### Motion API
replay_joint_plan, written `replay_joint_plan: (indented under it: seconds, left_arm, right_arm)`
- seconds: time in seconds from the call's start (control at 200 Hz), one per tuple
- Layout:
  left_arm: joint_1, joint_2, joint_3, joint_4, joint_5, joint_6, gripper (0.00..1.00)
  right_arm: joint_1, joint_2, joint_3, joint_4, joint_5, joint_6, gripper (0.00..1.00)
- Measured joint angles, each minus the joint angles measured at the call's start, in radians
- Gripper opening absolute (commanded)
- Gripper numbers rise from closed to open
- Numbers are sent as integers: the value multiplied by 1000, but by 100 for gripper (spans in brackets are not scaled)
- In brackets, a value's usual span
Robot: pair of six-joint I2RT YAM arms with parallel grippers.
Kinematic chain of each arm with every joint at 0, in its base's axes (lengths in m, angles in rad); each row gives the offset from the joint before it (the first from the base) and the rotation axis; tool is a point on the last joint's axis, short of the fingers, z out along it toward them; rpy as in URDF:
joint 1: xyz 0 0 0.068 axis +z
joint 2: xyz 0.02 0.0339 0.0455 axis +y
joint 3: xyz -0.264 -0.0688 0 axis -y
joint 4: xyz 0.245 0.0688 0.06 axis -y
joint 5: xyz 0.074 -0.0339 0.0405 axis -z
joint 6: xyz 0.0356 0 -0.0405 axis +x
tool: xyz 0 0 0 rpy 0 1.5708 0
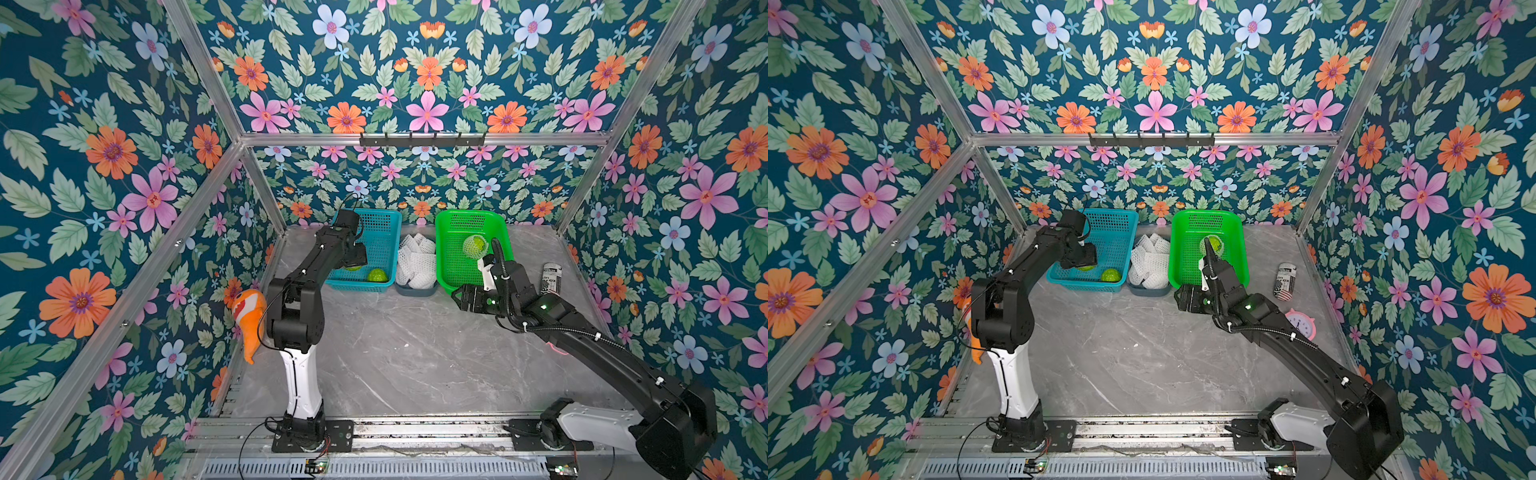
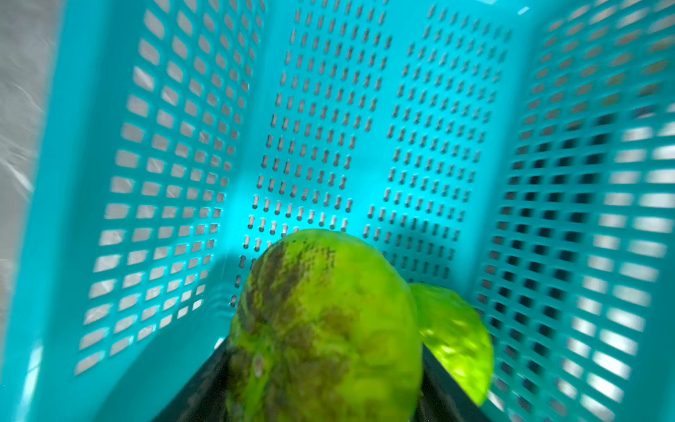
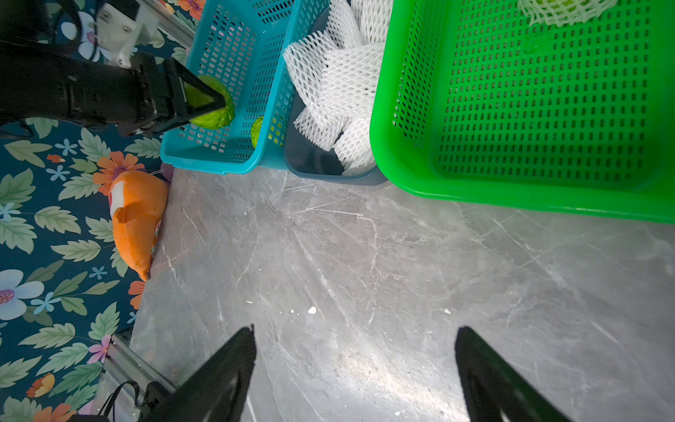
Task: Sleeve custard apples in foam nets
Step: Pick up the custard apple from the basket, then place the custard apple at the center of the board.
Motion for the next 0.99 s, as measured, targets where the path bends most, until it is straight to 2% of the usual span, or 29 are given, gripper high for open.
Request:
replay_joint_plan:
  seconds: [0.22, 0.485, 0.665, 0.995]
  left_arm:
    - [-135, -143, -80, 8, 6, -2, 62]
    - [-377, -298, -260, 51, -20, -74, 62]
    - [-533, -325, -408, 85, -24, -141, 62]
    - [-680, -251, -479, 117, -69, -231, 62]
  right_arm:
    - [0, -5, 0, 0, 0, 3, 86]
    - [0, -22, -10, -9, 27, 3, 86]
    - [0, -43, -35, -17, 58, 7, 86]
    - [0, -41, -72, -27, 102, 27, 86]
